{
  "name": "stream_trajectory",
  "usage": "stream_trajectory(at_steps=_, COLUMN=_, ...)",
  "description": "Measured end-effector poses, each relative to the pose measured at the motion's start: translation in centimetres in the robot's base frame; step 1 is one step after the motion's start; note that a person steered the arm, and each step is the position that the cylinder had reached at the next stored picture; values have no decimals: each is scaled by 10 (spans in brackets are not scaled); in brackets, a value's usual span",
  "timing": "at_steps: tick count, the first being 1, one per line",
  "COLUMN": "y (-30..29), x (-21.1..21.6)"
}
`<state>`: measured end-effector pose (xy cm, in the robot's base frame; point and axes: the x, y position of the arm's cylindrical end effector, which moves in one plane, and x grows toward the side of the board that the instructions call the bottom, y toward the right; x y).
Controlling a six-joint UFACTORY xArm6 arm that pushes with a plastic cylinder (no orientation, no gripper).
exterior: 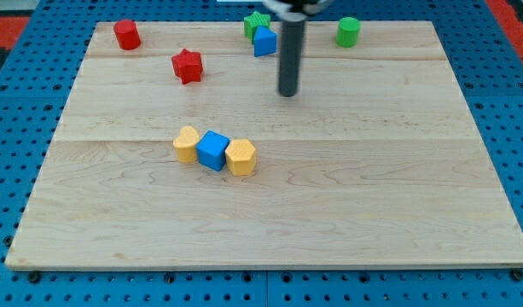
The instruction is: Push the hexagon to the bottom of the cube
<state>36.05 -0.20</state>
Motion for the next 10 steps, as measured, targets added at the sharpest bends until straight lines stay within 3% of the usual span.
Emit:
stream_trajectory(at_steps=1, y=-111, x=29)
stream_trajectory(at_steps=5, y=5, x=125)
stream_trajectory(at_steps=6, y=3, x=130)
stream_trajectory(at_steps=7, y=51, x=119)
stream_trajectory(at_steps=8, y=73, x=162)
stream_trajectory(at_steps=10, y=-80, x=193)
